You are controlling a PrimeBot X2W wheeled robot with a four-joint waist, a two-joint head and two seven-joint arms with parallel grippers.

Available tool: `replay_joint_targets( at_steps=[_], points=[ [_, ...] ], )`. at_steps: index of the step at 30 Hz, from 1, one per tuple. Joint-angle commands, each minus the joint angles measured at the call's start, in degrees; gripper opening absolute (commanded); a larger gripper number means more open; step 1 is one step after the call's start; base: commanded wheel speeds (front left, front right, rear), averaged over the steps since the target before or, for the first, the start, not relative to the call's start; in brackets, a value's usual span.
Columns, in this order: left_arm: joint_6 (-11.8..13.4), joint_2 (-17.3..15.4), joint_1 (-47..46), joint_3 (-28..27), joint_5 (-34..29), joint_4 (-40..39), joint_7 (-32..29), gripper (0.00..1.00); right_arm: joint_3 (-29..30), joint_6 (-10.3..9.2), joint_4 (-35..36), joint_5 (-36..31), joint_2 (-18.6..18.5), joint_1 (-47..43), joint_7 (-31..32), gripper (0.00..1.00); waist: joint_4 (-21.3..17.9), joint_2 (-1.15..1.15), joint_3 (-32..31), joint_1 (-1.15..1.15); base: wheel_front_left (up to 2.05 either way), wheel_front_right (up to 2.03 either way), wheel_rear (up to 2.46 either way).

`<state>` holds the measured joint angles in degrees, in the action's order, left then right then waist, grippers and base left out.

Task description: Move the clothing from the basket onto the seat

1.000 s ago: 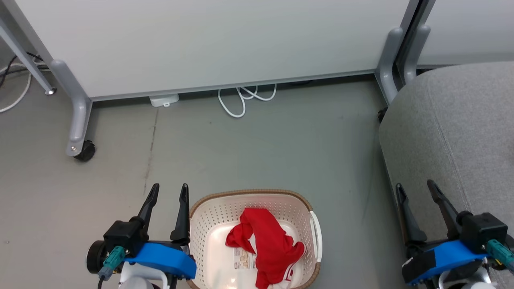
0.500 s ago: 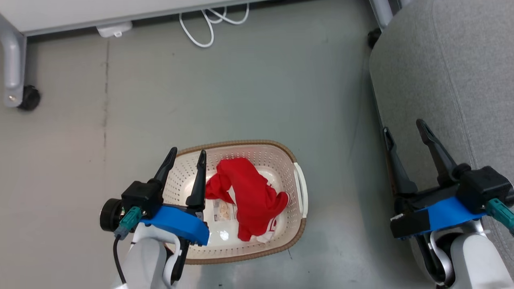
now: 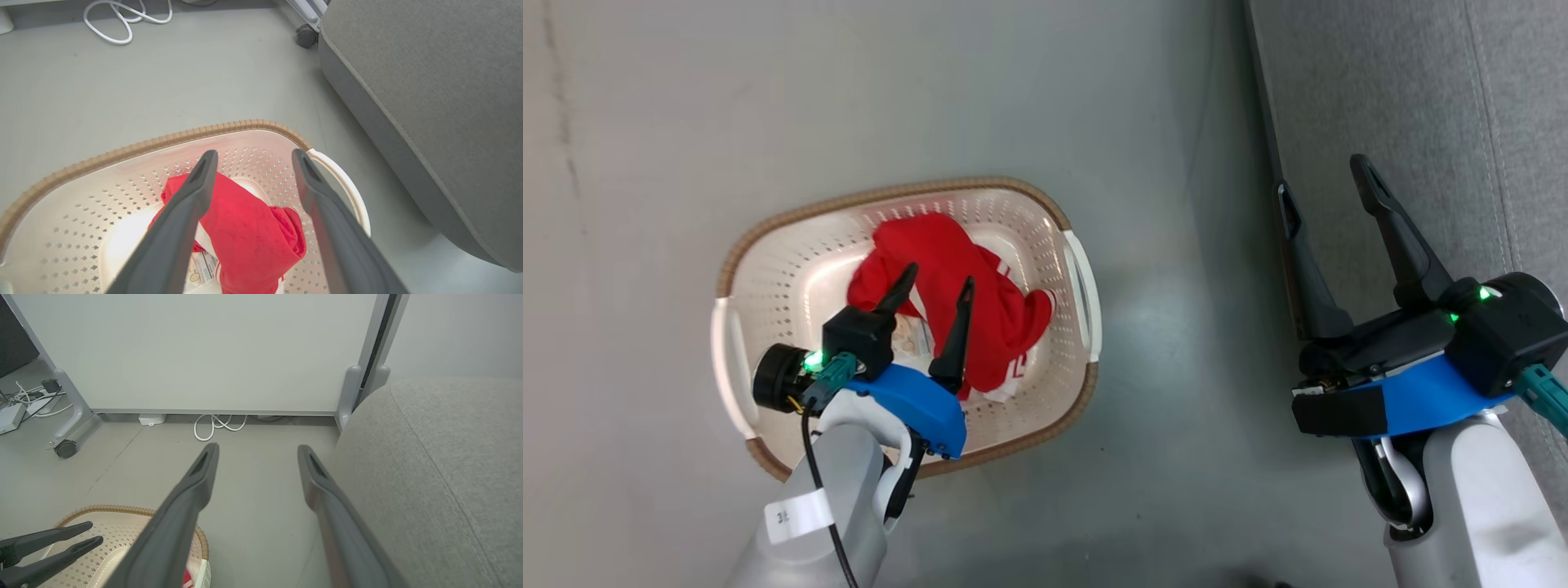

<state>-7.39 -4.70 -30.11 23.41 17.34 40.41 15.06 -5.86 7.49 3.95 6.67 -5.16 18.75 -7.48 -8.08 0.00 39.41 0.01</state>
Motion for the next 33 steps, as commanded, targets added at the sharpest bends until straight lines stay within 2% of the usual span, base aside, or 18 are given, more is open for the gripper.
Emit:
replay_joint_targets(
  at_steps=[1,4,5,15,22,28,33],
  points=[
    [-0.1,-0.3,-1.8,0.6,0.5,0.8,0.2,1.00,-0.2,0.01,0.1,0.5,0.3,1.5,-0.4,1.00,-1.8,0.00,2.7,-0.01,0.00,0.00,0.00],
    [-0.1,-0.3,-3.4,2.7,1.0,3.1,0.2,1.00,-0.4,0.01,-0.1,0.7,0.6,1.9,-1.1,1.00,-2.7,0.00,4.5,-0.01,0.00,0.00,0.00],
    [-0.1,-0.4,-5.3,5.5,1.6,5.5,0.2,1.00,-0.7,0.01,-0.4,0.9,0.9,2.4,-1.8,1.00,-4.0,0.00,6.7,-0.01,0.00,0.00,0.00],
    [0.0,-2.0,-9.9,10.4,0.1,13.4,0.2,1.00,-2.1,0.01,-1.4,1.6,1.9,3.4,-3.8,1.00,-6.7,0.00,10.7,-0.01,0.00,0.00,0.00],
    [3.3,-2.4,-12.0,9.9,-1.4,18.8,0.2,1.00,-3.1,0.01,-2.1,2.1,2.2,3.8,-4.7,1.00,-7.7,0.00,12.0,-0.01,0.00,0.00,0.00],
    [9.1,-3.2,-13.3,9.3,-2.6,22.7,0.2,1.00,-3.3,0.01,-2.5,2.3,2.3,4.3,-5.3,1.00,-8.3,0.00,13.0,-0.01,0.00,0.00,0.00],
    [12.8,-3.4,-13.9,8.2,-2.5,24.8,0.2,1.00,-3.5,0.01,-2.8,2.3,2.3,4.6,-5.4,1.00,-8.2,0.00,13.5,-0.01,0.00,0.00,0.00]
  ],
)
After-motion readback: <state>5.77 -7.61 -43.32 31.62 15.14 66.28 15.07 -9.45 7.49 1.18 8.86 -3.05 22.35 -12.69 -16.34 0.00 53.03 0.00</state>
